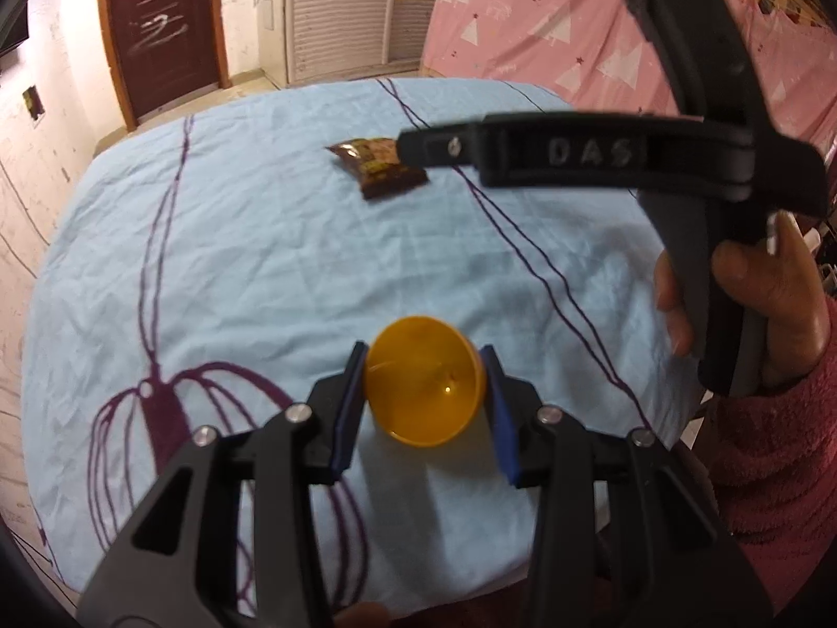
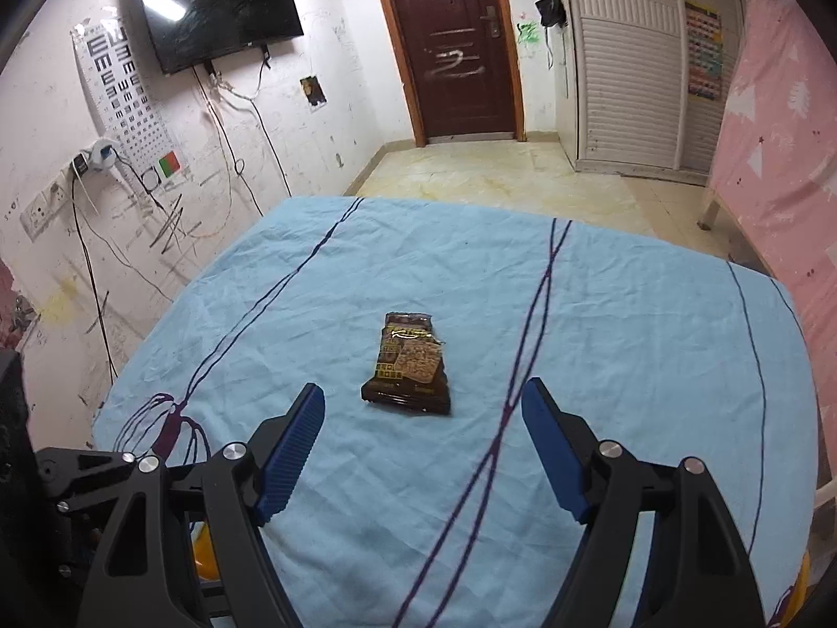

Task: Collect trash
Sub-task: 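Grasp the yellow round lid with the left tool while the right tool grasps the snack-bar wrapper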

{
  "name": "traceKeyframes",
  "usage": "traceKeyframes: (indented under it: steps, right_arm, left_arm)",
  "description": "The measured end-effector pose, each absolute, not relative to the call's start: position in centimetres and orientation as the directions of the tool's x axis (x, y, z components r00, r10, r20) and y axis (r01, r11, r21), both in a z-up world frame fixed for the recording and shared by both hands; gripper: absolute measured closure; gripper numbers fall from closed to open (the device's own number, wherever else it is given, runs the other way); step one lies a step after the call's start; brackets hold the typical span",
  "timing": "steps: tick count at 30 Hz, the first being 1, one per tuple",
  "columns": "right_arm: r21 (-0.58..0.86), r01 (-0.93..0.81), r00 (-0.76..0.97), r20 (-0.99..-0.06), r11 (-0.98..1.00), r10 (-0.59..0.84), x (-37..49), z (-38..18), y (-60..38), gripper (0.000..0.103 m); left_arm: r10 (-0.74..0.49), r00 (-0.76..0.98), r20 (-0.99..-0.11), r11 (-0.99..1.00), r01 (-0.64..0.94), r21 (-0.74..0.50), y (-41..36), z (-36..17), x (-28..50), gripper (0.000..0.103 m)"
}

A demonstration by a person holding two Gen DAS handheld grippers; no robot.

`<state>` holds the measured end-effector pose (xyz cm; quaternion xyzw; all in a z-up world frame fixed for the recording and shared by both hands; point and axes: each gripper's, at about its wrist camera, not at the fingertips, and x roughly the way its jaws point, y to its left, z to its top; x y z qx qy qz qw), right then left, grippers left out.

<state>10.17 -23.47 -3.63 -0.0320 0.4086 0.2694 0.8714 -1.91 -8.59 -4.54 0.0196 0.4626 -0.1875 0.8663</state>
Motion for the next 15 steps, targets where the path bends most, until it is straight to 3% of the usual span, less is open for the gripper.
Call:
traceKeyframes:
  steps: [15]
  right_arm:
    - [0.061,-0.465,0.524,-0.785,0.883,0.33,12.7,-5.6,-19.6,0.033]
  left_arm:
    - [-0.176,0.641,-0.747,0.984,0.133,-0.118,-0.1,-2.0,0.8,0.063]
